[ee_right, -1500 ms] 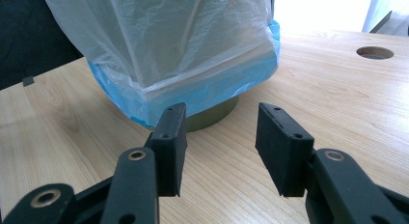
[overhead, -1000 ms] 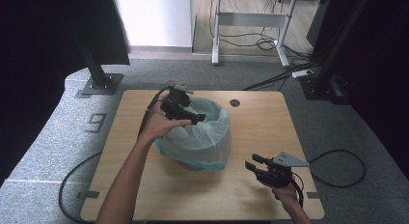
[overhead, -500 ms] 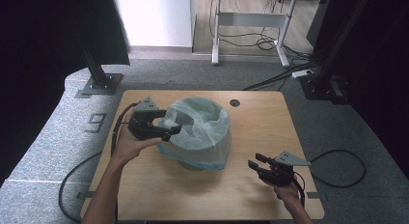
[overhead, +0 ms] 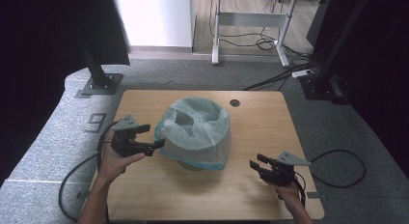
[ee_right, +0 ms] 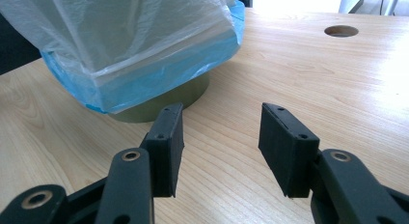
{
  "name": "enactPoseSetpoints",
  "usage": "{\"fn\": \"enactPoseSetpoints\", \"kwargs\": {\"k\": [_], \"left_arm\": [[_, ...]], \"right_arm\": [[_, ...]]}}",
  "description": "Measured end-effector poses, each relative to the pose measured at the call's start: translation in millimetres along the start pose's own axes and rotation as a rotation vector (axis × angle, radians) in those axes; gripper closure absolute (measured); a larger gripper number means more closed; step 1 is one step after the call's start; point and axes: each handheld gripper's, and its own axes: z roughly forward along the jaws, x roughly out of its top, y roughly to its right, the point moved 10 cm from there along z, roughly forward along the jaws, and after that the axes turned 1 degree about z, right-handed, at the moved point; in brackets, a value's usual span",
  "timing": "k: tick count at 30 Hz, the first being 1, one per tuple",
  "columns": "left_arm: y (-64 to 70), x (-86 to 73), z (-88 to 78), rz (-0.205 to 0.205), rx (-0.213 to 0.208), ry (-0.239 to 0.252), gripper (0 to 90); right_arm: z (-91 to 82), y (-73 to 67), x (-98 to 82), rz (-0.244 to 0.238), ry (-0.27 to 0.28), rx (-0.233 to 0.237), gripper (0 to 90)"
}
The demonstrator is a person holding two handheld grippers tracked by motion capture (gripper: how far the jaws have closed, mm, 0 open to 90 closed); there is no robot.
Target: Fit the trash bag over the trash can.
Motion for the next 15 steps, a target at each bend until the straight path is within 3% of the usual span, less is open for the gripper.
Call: {"fn": "enactPoseSetpoints", "kwargs": {"k": [6, 15], "left_arm": [[-5.7, -12.8, -5.7, -0.014, 0.015, -0.003, 16.8], [-11.1, -18.8, -1.5, -0.029, 0.020, -0.017, 16.8]], "right_arm": [[0.6, 3.0, -0.8, 0.006, 0.001, -0.013, 49.6], [2.8, 3.2, -3.4, 0.004, -0.013, -0.016, 48.0]]}}
